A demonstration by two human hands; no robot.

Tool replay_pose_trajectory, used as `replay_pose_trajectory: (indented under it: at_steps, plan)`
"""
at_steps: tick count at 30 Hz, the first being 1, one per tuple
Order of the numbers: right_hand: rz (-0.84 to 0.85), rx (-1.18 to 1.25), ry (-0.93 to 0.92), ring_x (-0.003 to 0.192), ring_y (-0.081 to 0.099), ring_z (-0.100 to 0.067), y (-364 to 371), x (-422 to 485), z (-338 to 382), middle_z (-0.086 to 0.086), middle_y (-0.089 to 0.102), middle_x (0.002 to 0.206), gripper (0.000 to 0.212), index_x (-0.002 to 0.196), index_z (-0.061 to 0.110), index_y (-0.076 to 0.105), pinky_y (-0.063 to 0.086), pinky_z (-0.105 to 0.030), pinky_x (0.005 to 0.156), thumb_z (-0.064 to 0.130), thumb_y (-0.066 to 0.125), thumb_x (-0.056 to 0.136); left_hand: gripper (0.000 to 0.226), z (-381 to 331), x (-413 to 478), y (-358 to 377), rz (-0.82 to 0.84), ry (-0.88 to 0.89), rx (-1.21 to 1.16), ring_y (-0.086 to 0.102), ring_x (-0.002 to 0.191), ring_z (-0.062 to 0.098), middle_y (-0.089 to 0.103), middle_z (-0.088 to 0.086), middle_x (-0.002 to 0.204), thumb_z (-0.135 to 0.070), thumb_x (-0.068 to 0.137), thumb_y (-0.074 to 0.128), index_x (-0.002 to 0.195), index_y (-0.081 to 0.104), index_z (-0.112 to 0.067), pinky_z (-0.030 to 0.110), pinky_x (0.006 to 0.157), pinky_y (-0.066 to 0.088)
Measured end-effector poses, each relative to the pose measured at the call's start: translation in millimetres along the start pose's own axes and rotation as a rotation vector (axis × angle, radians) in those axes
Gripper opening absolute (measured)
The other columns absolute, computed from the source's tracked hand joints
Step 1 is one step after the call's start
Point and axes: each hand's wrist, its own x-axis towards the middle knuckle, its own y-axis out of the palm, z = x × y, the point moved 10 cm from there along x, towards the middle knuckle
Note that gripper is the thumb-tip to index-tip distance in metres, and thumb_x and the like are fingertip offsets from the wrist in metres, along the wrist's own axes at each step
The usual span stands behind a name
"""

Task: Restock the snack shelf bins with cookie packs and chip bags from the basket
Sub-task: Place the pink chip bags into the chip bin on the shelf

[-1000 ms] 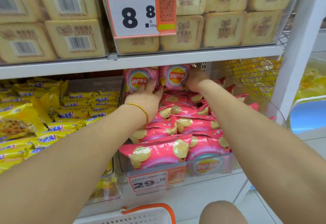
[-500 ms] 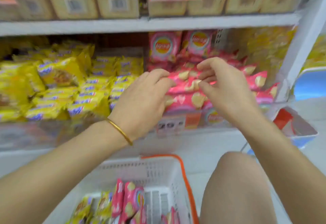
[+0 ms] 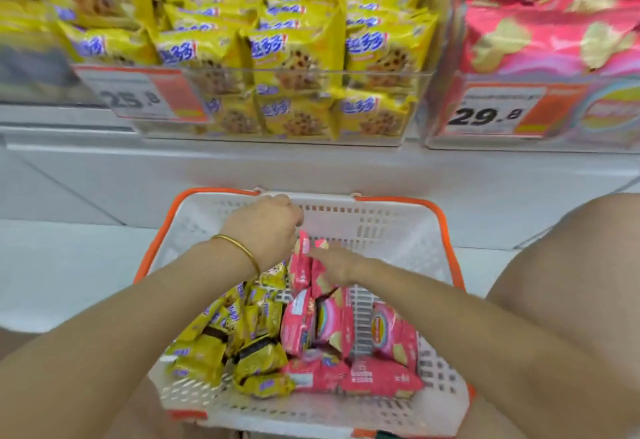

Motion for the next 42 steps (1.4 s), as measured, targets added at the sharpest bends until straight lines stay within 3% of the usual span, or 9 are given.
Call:
replay_pose_trajectory:
  at_steps: [4,10,13,18,22,27,32,38,42]
  plan:
    - [-0.136,0.169,0.181,0.116,0.05,-0.036,32,24,-20,-0.021,0.047,0.131,0.047,0.132,0.016,0.04,0.044,-0.038,0.094,0.034,0.055,0.091,0.03,14,6,14,0.028,-0.051,-0.076,0.047,0.119,0.024,0.051,0.005,0.122,-0.015,0.093,0.041,0.118,0.058,-0.016,0.041,0.095,0.044]
    - [-0.291,0.261,0.396,0.112,0.052,-0.04,11,7,-69,-0.022,0.041,0.131,0.039,0.132,0.012,0.036,0.044,-0.041,0.09,0.006,0.036,0.093,0.031,17,10,30,0.079,-0.073,-0.156,0.047,0.118,0.024,0.051,0.005,0.124,-0.016,0.094,0.04,0.119,0.057,-0.017,0.04,0.096,0.044]
    - [-0.26,0.278,0.287,0.092,0.051,-0.026,-21,-13,-66,-0.005,0.049,0.086,0.025,0.088,0.018,0.04,0.041,-0.033,0.072,-0.006,0.044,0.085,0.029,15,9,38,0.128,-0.11,-0.285,0.051,0.113,0.023,0.054,0.006,0.124,-0.019,0.096,0.042,0.12,0.057,-0.015,0.036,0.095,0.044]
    - [-0.433,0.059,-0.08,0.079,0.042,-0.021,-105,-94,-15,0.008,0.038,0.071,0.041,0.066,0.024,0.026,0.03,-0.033,0.058,-0.008,0.05,0.074,0.045,7,-13,64,0.281,-0.583,-1.287,0.062,0.098,0.036,0.057,0.025,0.119,-0.046,0.098,0.037,0.122,0.044,-0.008,0.049,0.081,0.053]
    - [-0.754,-0.281,-0.444,0.088,0.058,-0.027,-126,-186,43,0.001,0.061,0.107,0.03,0.075,0.029,0.029,0.046,-0.035,0.069,0.013,0.054,0.069,0.056,-30,-19,59,0.377,-0.649,-1.847,0.064,0.086,0.031,0.063,0.019,0.108,-0.058,0.087,0.047,0.109,0.057,-0.006,0.041,0.07,0.055]
    - [-0.786,0.25,-0.433,0.105,0.058,-0.012,-147,-244,13,0.002,0.064,0.106,0.028,0.074,0.031,0.042,0.044,-0.027,0.083,0.033,0.07,0.079,0.049,-37,-20,20,0.155,-0.422,-1.754,0.067,0.071,0.025,0.067,0.022,0.106,-0.004,0.076,0.069,0.121,0.054,0.001,0.033,0.06,0.057]
    - [-0.838,0.616,-0.162,0.081,0.061,-0.008,-171,-269,-36,0.005,0.061,0.093,0.024,0.097,0.02,0.053,0.051,-0.028,0.075,0.034,0.066,0.084,0.07,-59,-31,-41,0.1,-0.094,-1.641,0.068,0.094,0.028,0.069,0.013,0.11,-0.004,0.06,0.078,0.124,0.049,-0.007,0.045,0.078,0.054]
    - [-0.584,1.175,-0.359,0.08,0.07,-0.009,-169,-292,-16,0.007,0.073,0.09,0.042,0.11,0.02,0.053,0.057,-0.028,0.061,0.032,0.066,0.072,0.069,-95,-37,-114,0.002,0.138,-1.545,0.068,0.096,0.026,0.069,0.012,0.11,-0.004,0.061,0.079,0.124,0.051,-0.008,0.04,0.081,0.055]
    - [-1.08,1.086,-0.293,0.094,0.066,-0.016,-218,-345,-63,0.001,0.067,0.105,0.056,0.113,0.018,0.054,0.057,-0.042,0.08,0.041,0.07,0.065,0.061,-116,-23,-173,-0.077,0.204,-1.353,0.068,0.093,0.025,0.069,0.011,0.109,-0.015,0.062,0.078,0.119,0.055,-0.014,0.038,0.075,0.055]
